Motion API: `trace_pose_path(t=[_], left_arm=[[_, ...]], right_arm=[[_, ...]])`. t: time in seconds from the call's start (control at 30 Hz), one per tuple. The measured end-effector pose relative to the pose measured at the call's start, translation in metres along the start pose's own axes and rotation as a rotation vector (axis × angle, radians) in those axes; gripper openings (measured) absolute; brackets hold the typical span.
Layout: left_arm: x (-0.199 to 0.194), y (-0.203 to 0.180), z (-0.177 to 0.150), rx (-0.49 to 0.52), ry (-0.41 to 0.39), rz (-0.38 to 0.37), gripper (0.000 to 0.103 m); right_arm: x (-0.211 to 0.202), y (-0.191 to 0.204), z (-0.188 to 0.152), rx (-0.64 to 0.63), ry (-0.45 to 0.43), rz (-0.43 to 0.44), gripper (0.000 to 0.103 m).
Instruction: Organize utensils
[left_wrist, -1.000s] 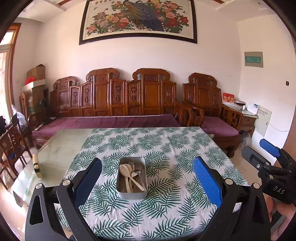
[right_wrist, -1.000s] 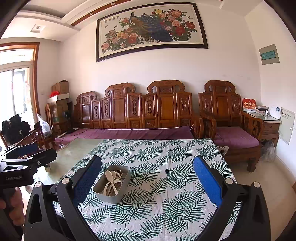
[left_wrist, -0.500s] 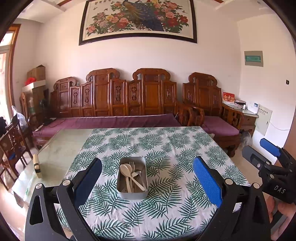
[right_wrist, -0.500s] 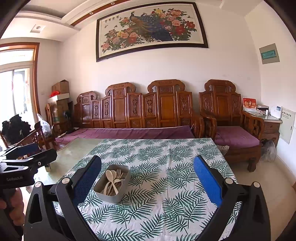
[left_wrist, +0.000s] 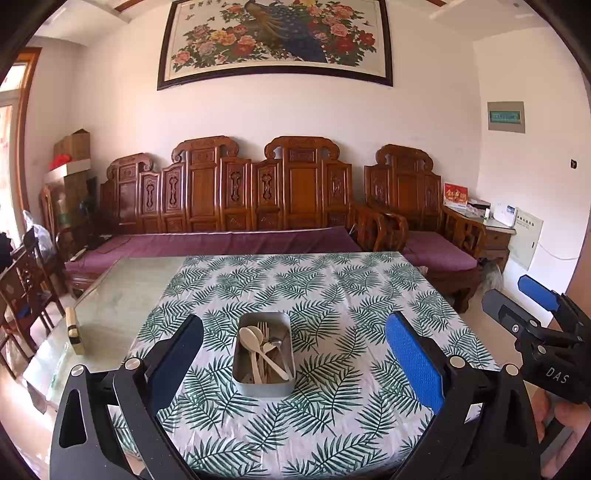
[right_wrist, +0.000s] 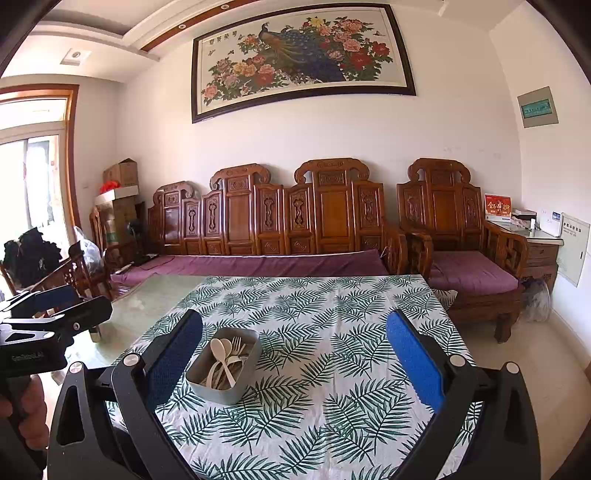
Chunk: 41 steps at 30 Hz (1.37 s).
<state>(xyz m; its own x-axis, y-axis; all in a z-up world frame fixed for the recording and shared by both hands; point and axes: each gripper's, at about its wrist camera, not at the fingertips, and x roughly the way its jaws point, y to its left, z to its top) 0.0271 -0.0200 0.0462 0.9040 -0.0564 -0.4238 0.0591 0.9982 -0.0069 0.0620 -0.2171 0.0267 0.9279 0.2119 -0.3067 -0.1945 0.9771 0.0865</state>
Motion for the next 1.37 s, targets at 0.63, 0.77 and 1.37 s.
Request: trace_pose_path(t=[0.63,0.77,1.37], left_arm=[[-0.0008,-0.0016,-0.0001,-0.001,-0.005,-0.006,0.095],[-0.0013,-0.0022,-0.0003,-0.001,-0.006,-0.006,0.095],[-0.0015,-0.0030,-0.0016,-0.001,-0.003,-0.004,0.095]], right_arm=[[0.0039,-0.0029,-0.0029,0.001,0.005,-0.001,0.100],[0.0039,-0.0029,-0.0030,0.002,0.005,-0.001,0.100],[0.0050,0.0008,-0.0067,0.003,-0.001,0.005,0.100]])
